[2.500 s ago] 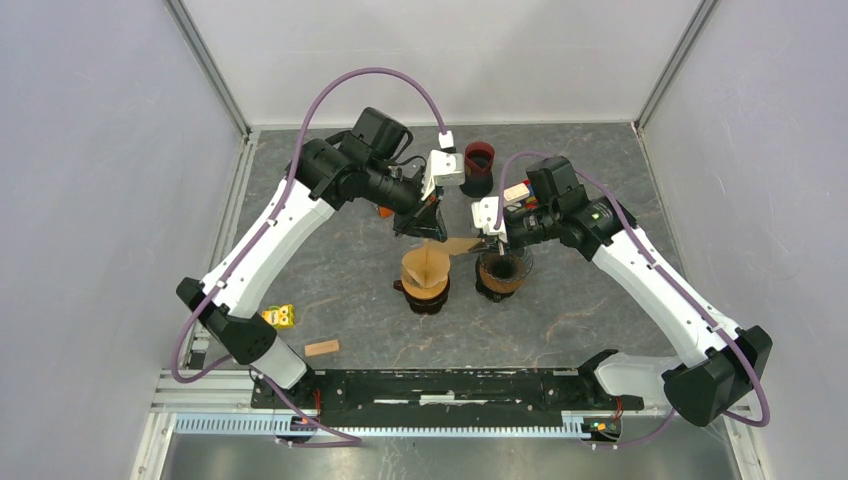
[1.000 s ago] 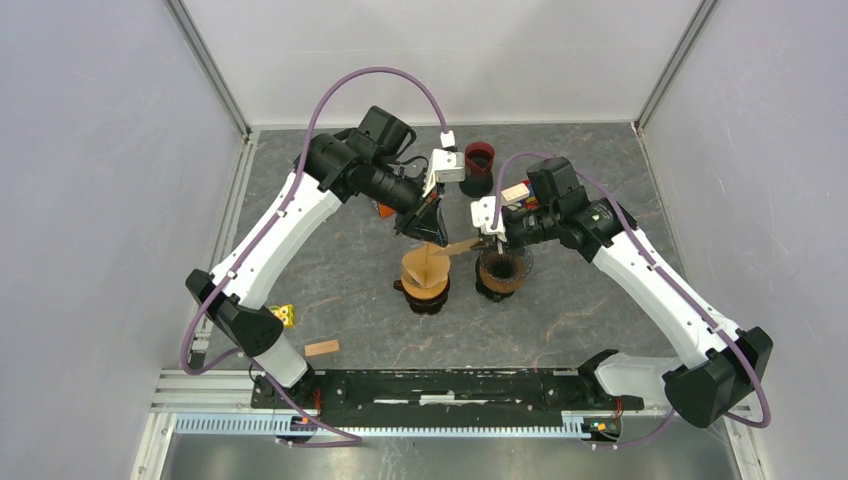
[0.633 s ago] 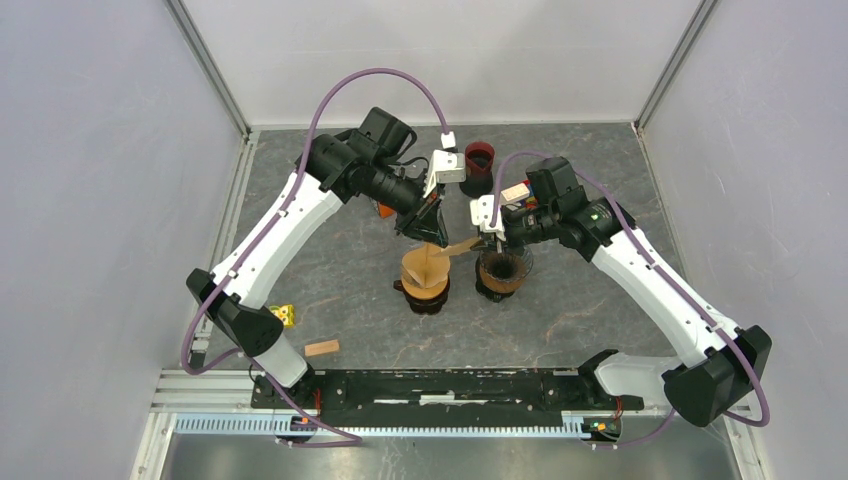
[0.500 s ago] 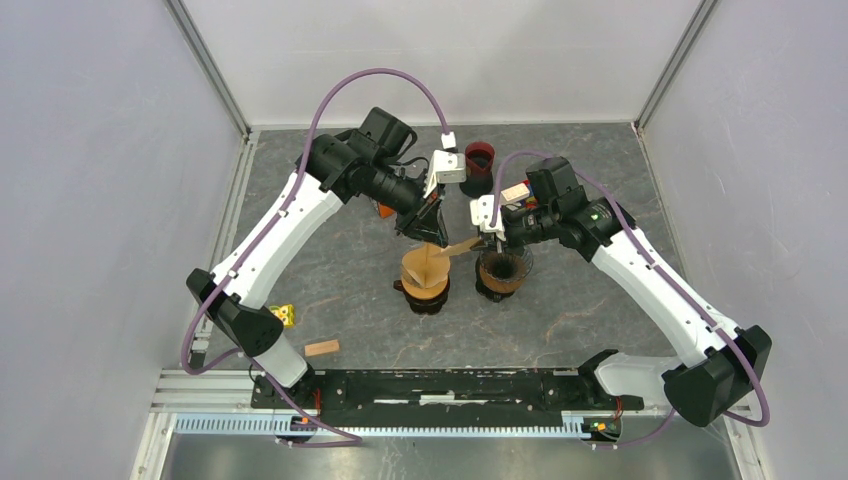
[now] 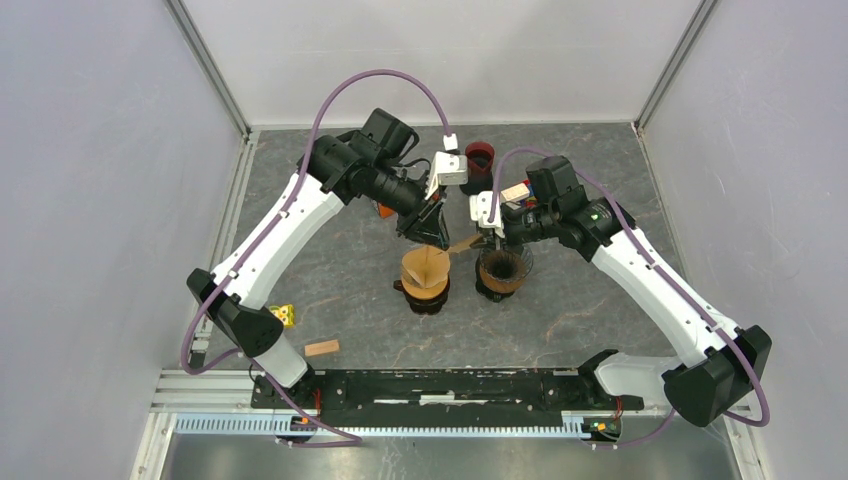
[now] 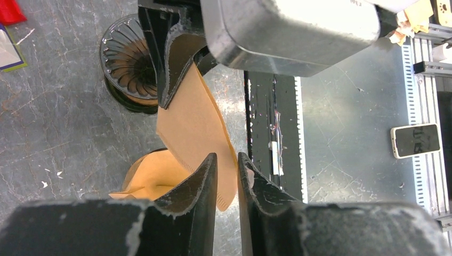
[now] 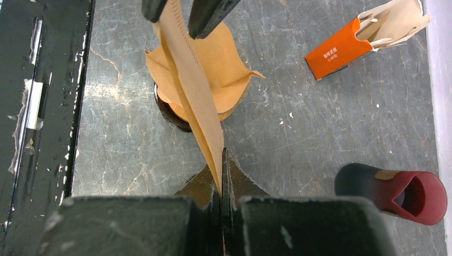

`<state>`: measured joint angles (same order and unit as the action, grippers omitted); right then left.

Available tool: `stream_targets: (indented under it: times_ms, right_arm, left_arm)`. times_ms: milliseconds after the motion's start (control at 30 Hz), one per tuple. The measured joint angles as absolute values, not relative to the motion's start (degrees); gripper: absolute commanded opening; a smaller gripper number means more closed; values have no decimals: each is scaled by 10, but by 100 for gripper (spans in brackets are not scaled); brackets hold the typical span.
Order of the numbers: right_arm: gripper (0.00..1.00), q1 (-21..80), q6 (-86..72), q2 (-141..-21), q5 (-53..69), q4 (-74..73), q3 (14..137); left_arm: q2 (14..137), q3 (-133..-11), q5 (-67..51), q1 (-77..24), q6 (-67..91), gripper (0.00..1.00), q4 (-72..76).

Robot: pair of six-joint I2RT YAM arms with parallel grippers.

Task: Place the coffee filter in the dripper
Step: Pick up the coffee filter from the coffee filter holder.

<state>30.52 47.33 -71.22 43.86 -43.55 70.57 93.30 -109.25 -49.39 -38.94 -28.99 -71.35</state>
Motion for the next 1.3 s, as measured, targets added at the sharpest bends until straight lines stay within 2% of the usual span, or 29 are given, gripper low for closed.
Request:
stream_targets:
  times_ms: [367,700,1300]
  right_arm:
    - [0,305,452,-714,423,-420,706]
    - [0,305,474,-713,410,-415,685]
    - [0,305,494,-712,407,-417,676]
  left_arm:
    - [933,-1074,-494,-396,-290,35,-699]
    - [933,-1079,-478,-392,-289,46,-697]
    - [929,-1057,-469,-343,-260,48,-642]
